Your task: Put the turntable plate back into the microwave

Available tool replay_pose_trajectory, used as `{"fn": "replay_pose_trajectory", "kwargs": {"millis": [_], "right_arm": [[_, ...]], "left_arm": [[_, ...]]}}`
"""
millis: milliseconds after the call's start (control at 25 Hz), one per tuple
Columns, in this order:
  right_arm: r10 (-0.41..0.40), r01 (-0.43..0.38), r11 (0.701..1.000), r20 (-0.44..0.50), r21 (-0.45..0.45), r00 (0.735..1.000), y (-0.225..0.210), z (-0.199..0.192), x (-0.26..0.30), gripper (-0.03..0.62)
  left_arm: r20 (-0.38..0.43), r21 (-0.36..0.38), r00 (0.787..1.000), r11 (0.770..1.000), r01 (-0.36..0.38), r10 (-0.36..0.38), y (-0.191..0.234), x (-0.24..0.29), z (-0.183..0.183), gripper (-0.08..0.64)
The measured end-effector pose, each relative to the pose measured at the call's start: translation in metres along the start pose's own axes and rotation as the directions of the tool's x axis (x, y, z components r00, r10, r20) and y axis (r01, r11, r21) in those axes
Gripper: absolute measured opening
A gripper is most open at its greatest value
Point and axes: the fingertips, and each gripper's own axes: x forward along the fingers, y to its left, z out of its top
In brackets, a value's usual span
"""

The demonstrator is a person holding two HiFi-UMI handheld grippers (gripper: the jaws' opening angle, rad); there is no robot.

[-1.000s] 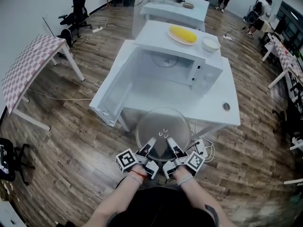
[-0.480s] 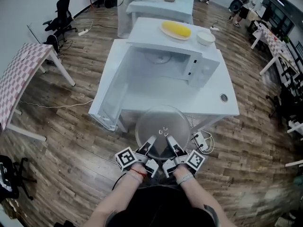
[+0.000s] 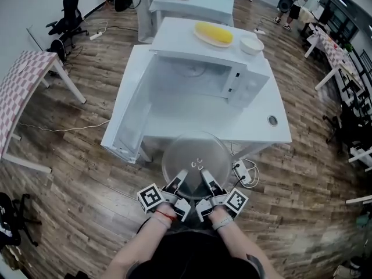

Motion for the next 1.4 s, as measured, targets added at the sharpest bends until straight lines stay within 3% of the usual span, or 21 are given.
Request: {"fn": "replay_pose_trajectory", "kwargs": {"millis": [240,360,800,1400], "right_arm": [[0.018,-0.019,1.0,-0.05,-0.012,0.999,0.006,0.002,0.031,0.072],[0.026,-0.027,0.999,-0.058,-0.02,0.998,0.007,0.009,0.037,0.072],[0.0,0.0,1.0,-0.078,-0.003,0.997,-0.004,0.033,0.068,0.072],[0.019,-0.023,0.999,-0.131,-0.029,0.991,-0.001,0.06,0.11,0.072]], "left_arm": [[0.045,0.014,0.998,0.999,0.033,-0.034,-0.011,0.014,0.022,0.031],[0.052,0.022,0.999,1.0,0.014,-0.016,-0.005,0.02,0.026,0.031],[0.079,-0.015,0.997,1.0,0.02,-0.019,0.002,0.055,0.043,0.031],[0.114,0.028,0.993,0.999,0.029,-0.032,0.001,0.093,0.069,0.031]]}}
